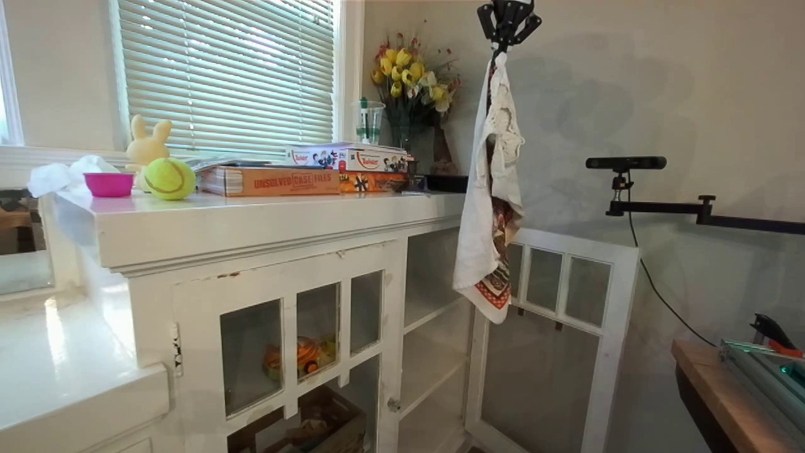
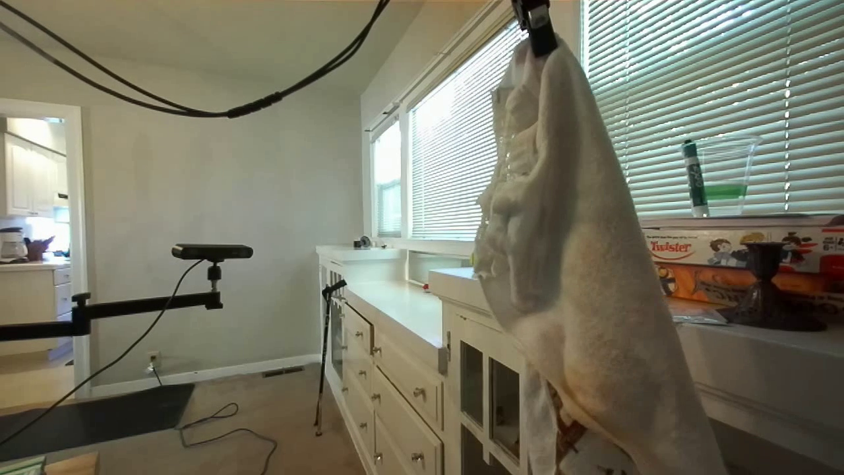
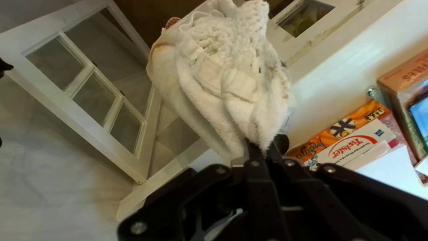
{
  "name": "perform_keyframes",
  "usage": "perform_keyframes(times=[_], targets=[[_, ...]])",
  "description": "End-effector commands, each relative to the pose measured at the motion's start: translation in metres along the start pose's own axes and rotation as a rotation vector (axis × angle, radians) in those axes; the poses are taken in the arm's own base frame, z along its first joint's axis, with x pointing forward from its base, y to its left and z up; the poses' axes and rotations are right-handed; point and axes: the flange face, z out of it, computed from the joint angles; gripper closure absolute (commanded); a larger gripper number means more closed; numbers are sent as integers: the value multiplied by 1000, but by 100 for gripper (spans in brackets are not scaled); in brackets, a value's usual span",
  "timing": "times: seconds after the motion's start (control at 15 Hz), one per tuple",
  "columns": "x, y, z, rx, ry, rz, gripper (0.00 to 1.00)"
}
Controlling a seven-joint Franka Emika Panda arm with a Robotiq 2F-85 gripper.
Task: Pick up the white tea towel from the countertop and hang it on the right cabinet door
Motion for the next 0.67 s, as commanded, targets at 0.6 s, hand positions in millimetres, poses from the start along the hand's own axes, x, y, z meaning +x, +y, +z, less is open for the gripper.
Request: perform_keyframes(times=[0.6], targets=[[56, 39, 22, -58, 10, 75, 99]])
